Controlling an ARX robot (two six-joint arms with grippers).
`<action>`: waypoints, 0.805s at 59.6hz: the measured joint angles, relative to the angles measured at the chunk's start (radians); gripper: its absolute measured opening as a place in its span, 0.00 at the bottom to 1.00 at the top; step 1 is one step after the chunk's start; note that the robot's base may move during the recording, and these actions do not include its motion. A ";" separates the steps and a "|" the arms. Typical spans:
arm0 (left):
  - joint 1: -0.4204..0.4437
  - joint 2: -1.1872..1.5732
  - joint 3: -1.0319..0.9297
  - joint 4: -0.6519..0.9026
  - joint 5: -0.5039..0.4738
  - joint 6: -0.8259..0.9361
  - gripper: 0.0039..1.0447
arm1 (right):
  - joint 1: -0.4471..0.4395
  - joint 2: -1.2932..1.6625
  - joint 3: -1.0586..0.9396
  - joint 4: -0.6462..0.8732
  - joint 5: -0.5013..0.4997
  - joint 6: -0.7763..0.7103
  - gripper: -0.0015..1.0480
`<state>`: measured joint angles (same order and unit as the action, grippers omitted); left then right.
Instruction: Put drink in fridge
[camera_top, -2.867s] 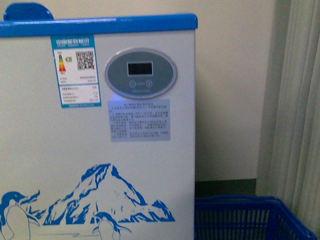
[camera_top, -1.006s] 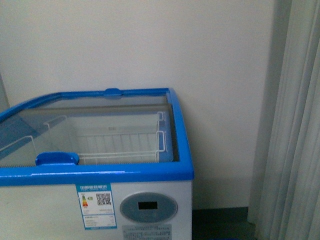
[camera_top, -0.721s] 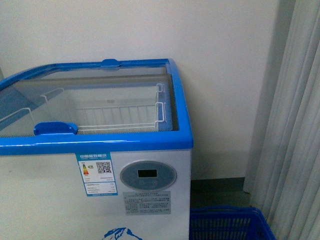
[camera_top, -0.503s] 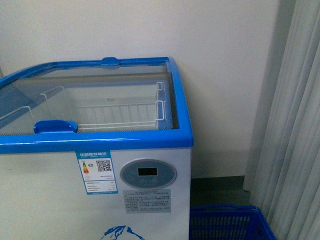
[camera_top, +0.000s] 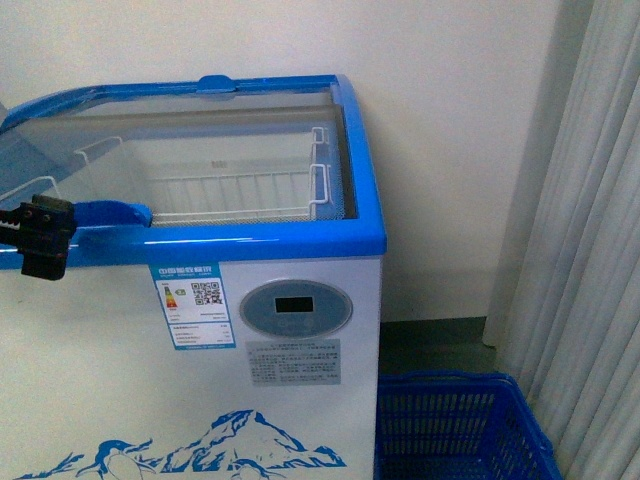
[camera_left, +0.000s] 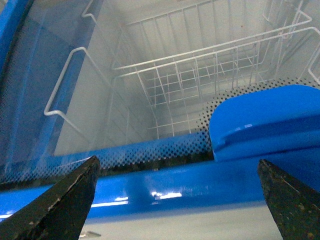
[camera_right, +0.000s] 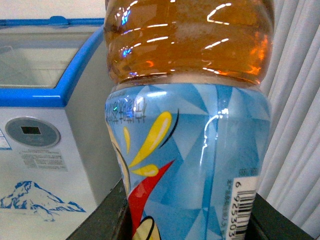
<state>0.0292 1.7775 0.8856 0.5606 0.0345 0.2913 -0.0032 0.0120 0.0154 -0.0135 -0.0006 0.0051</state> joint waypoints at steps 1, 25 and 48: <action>0.000 0.006 0.007 -0.001 0.000 0.001 0.92 | 0.000 0.000 0.000 0.000 0.000 0.000 0.37; -0.002 0.169 0.240 -0.065 0.043 0.030 0.92 | 0.000 0.000 0.000 0.000 0.000 0.000 0.37; -0.011 0.417 0.721 -0.267 0.009 0.060 0.92 | 0.000 0.000 0.000 0.000 0.000 0.000 0.37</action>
<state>0.0185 2.1944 1.6062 0.2932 0.0433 0.3511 -0.0032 0.0120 0.0154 -0.0135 -0.0006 0.0051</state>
